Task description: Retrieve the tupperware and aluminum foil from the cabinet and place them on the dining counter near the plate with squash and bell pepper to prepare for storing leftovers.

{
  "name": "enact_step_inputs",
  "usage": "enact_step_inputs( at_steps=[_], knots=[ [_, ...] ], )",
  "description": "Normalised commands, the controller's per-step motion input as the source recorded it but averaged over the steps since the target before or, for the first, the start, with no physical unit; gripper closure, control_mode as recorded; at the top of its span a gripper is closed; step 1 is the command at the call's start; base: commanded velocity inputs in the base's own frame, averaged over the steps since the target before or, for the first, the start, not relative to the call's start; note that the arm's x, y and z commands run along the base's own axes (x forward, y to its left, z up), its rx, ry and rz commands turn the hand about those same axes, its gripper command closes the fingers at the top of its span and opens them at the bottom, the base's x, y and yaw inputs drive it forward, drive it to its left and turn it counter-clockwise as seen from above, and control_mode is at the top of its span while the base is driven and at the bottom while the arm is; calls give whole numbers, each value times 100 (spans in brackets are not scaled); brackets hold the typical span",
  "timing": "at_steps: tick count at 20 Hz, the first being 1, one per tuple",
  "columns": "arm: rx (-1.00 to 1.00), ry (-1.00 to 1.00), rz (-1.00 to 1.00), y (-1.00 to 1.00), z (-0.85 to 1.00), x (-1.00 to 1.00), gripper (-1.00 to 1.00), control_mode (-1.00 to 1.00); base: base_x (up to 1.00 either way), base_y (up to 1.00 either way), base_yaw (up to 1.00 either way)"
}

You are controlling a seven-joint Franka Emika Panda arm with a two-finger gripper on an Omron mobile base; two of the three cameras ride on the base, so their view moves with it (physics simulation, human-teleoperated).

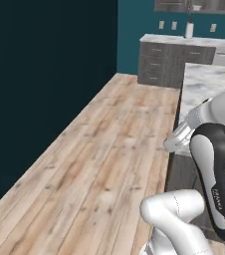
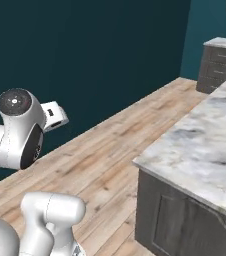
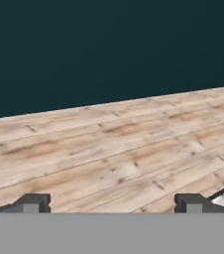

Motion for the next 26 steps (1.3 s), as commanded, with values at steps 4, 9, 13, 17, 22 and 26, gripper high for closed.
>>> enact_step_inputs(
  at_steps=[4,9,13,17,22,26],
  knots=[
    [0,0,0,0,0,0,-100,100,75,94,-45],
    [0,0,0,0,0,0,-100,100,97,85,-38],
    [0,0,0,0,0,0,-100,100,100,45,-31],
    [0,0,0,0,0,0,-100,100,100,31,-29],
    [0,0,0,0,0,0,-100,100,100,32,-31],
    [0,0,0,0,0,0,-100,100,100,29,-30]
  ],
)
